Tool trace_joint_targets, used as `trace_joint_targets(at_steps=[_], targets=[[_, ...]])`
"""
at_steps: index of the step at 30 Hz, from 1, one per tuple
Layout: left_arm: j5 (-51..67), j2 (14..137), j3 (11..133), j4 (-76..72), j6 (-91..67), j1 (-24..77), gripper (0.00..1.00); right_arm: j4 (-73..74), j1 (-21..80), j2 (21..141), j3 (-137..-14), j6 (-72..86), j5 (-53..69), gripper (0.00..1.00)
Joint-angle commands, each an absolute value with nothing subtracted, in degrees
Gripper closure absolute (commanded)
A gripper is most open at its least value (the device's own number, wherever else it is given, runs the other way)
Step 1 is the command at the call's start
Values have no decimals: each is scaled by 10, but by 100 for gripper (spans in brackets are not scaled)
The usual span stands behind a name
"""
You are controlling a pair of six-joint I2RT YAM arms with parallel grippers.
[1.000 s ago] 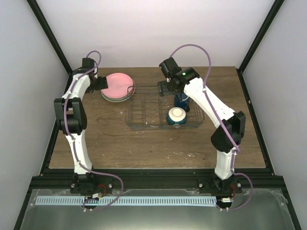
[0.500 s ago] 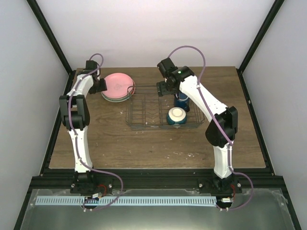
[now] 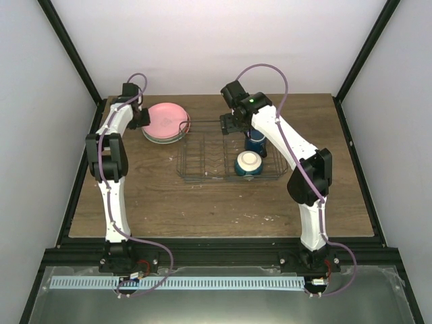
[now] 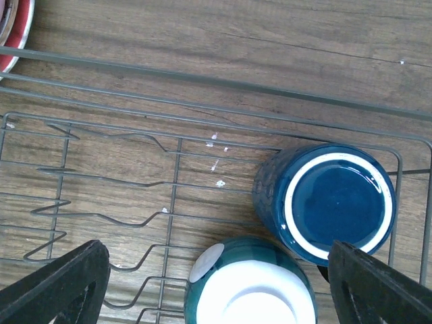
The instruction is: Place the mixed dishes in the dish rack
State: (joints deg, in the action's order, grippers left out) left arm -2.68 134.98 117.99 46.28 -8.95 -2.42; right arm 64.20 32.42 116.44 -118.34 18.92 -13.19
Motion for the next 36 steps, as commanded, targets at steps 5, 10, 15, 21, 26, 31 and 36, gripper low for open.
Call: trace_joint_targets(at_steps=[5, 10, 15, 21, 26, 31, 36], targets=[[-34, 1371, 1204, 468, -89, -22, 69, 646, 318, 1178, -1208, 186, -132, 10], [-34, 1380, 1207, 466, -92, -22, 70, 648, 318, 1180, -1208, 185, -133, 10], [-31, 1381, 1207, 462, -96, -22, 75, 649, 317, 1180, -1208, 182, -136, 10], [-29, 1381, 1207, 460, -100, -21, 88, 649, 318, 1182, -1208, 179, -137, 10], [-26, 1379, 1206, 460, -102, -21, 98, 649, 317, 1181, -1209, 178, -137, 10], [-18, 1370, 1198, 456, -104, -21, 100, 646, 317, 1183, -1209, 172, -136, 10], [1, 1345, 1179, 450, -103, -22, 100, 636, 317, 1183, -1209, 163, -125, 9]])
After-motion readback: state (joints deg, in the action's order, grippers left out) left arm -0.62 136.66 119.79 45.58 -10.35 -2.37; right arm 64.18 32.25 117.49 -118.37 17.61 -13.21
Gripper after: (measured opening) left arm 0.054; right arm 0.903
